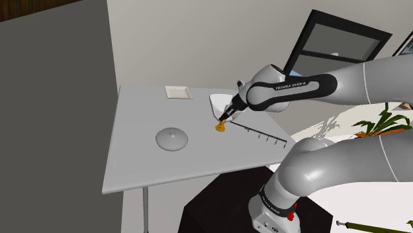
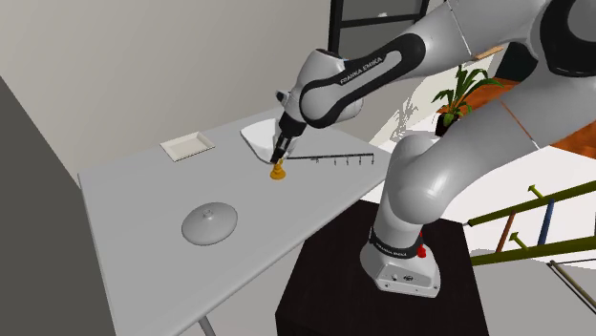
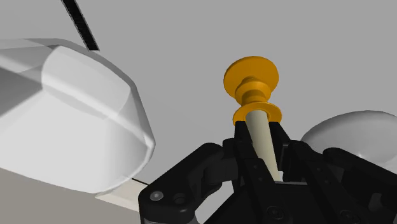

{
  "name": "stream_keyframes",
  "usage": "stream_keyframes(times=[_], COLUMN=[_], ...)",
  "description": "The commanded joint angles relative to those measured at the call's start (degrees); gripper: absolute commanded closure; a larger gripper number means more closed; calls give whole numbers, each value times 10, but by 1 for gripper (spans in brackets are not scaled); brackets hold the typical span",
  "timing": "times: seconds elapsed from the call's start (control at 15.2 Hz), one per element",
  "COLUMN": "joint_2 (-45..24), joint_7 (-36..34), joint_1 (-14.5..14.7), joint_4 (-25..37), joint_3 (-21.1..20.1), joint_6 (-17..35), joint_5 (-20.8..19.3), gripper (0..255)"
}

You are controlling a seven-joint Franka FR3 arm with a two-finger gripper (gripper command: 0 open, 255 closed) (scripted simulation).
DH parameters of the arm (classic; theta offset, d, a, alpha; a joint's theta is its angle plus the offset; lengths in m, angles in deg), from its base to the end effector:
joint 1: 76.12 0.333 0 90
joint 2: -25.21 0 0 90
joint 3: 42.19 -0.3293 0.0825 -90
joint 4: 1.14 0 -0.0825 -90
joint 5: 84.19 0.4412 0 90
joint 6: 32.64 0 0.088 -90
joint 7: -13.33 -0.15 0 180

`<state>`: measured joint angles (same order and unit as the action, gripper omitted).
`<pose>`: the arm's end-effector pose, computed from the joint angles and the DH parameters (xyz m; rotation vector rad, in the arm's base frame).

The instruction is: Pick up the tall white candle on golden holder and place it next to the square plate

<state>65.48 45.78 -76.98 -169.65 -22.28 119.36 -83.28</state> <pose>0.3737 -0.1055 0.3161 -2.9963 -0.3397 -0.6778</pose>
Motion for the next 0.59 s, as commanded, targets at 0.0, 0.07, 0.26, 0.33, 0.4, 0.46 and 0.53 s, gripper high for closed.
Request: stream_keyframes(times=[0.0,0.07,0.26,0.33,0.4,0.46,0.53], joint_2=[13,19,35,40,44,49,53], joint_7=[-6,-9,-16,-18,-20,-22,-24], joint_1=[-4,-6,-10,-11,-12,-13,-13], joint_4=[8,13,28,33,38,44,49], joint_3=[-7,-10,-18,-20,-23,-25,-27], joint_6=[-21,-32,-63,-73,-83,-93,-103], joint_5=[-2,-3,-4,-5,-5,-5,-6], gripper=[255,255,255,255,255,255,255])
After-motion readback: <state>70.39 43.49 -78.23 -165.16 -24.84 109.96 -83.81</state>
